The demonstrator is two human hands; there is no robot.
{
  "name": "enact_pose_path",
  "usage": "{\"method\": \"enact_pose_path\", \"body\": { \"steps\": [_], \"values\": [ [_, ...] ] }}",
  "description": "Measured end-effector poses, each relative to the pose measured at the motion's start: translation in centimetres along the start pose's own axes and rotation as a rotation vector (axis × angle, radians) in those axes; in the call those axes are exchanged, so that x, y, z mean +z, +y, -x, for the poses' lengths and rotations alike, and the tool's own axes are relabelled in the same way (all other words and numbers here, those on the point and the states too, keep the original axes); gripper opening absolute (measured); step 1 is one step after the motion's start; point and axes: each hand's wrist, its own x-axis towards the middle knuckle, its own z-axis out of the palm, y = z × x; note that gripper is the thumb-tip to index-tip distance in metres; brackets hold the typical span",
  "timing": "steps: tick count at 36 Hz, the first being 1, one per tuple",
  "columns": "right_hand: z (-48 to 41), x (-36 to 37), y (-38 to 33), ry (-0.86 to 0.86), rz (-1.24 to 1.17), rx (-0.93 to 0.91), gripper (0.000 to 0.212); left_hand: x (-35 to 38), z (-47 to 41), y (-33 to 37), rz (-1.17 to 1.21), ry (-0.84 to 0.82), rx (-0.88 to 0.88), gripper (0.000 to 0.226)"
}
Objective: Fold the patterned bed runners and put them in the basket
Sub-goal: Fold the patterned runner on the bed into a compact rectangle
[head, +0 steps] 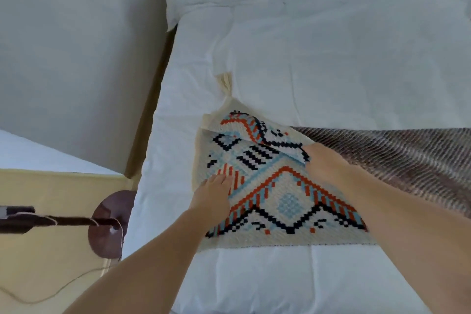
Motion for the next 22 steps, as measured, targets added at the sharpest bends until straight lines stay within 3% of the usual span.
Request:
{"method": "enact_pose_path", "body": {
  "steps": [5,9,12,15,20,22],
  "values": [
    [-6.1,2.5,-1.1,0.044,-0.039,0.233,0.065,1.5,-5.7,-3.1,-0.045,-0.011,0.127,0.063],
    [-9.1,3.8,-0.4,0.087,-0.043,0.348,0.073,2.7,-9.1,-4.2,-0.045,0.046,0.196,0.063],
    [-9.4,4.8,0.1,0.176,-0.191,0.358,0.063,3.3,-10.9,-4.0,-0.042,0.058,0.246,0.063],
    [-8.6,5.6,-0.3,0.291,-0.195,0.312,0.040,3.1,-12.7,-3.4,-0.036,0.062,0.294,0.063],
    [-6.7,7.1,-1.7,0.264,-0.214,0.178,0.019,1.2,-16.5,-0.5,-0.034,0.138,0.373,0.076],
    [-5.8,7.5,-2.1,0.260,-0.154,0.107,0.027,0.2,-18.2,0.7,-0.038,0.132,0.412,0.086]
  ]
}}
